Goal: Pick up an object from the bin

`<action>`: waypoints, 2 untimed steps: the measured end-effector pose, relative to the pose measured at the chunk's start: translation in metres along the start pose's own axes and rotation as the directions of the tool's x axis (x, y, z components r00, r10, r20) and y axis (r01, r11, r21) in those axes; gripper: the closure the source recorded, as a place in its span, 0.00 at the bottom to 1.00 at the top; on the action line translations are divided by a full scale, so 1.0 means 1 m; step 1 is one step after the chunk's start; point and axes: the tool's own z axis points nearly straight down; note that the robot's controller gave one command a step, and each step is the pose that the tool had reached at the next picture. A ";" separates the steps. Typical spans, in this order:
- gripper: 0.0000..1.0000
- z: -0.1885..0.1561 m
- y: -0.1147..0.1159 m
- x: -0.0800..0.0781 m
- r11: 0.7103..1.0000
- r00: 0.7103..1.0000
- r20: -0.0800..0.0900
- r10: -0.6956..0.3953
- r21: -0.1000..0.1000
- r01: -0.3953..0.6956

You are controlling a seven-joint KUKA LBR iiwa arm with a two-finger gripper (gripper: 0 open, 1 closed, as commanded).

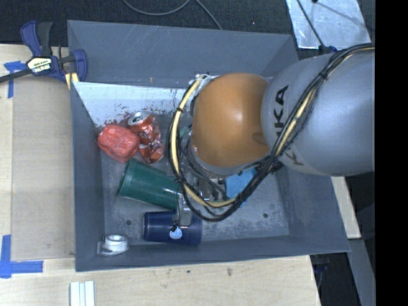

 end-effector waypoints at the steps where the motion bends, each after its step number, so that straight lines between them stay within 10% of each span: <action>1: 0.00 -0.005 -0.001 -0.002 1.000 1.000 0.008 0.003 -0.002 -0.003; 2: 0.00 0.025 0.017 -0.028 0.976 0.976 0.012 0.217 -0.006 -0.217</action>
Offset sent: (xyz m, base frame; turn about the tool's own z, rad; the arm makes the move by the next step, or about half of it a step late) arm 0.0420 0.0319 -0.0527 0.3640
